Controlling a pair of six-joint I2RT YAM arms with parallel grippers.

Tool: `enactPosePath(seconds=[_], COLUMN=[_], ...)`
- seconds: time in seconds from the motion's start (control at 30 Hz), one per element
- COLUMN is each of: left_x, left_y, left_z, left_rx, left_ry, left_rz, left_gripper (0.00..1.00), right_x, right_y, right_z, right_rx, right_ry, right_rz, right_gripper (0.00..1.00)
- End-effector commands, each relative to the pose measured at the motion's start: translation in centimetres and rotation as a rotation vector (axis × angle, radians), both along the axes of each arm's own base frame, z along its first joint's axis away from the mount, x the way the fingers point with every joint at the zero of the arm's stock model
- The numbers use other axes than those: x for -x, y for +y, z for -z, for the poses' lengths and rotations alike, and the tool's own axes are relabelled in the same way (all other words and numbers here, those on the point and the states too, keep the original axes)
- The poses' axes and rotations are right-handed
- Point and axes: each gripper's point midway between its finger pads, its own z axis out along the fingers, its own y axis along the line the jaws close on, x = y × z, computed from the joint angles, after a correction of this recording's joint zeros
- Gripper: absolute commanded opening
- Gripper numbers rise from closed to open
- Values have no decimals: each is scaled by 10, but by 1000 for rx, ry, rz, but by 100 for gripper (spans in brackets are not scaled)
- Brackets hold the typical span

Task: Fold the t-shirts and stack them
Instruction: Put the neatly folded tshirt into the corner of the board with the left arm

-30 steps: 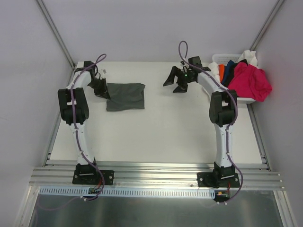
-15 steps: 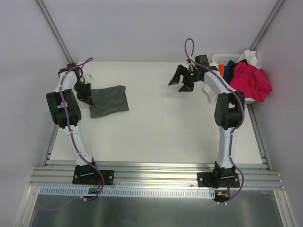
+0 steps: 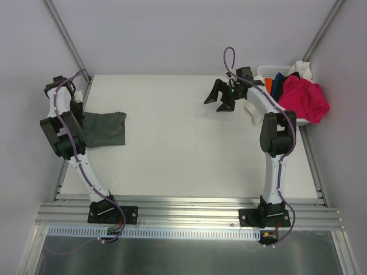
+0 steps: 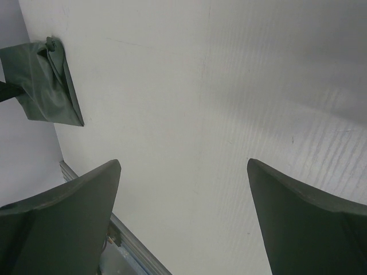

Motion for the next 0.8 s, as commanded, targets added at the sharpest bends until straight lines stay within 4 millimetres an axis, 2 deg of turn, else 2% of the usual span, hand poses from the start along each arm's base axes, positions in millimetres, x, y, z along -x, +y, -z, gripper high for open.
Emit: enactPosePath(seconds=[0.0,0.03,0.17,0.43,0.77], left_x=[-9,-10,-25,-27,-38], left_y=[23,30,49,58,75], left_z=[-6,0,-1,12,8], left_rx=[-119,-148,-214,-250,-322], left_ry=[33,57,51,88,75], left_rz=[35,35,24,-12,-32], left_gripper=[0,0,0,0,0], right_x=[-5,-4,-4,-8,-13], right_y=[1,1,-3,-19,-27], right_z=[-37,-37,-37,-33,-35], right_rx=[-18,-20,-23,-27,-45], right_ry=[-87,-84,-84,-65,-63], right_rz=[-9,-10,-4,30,50], right_gripper=[97,97,98,97,97])
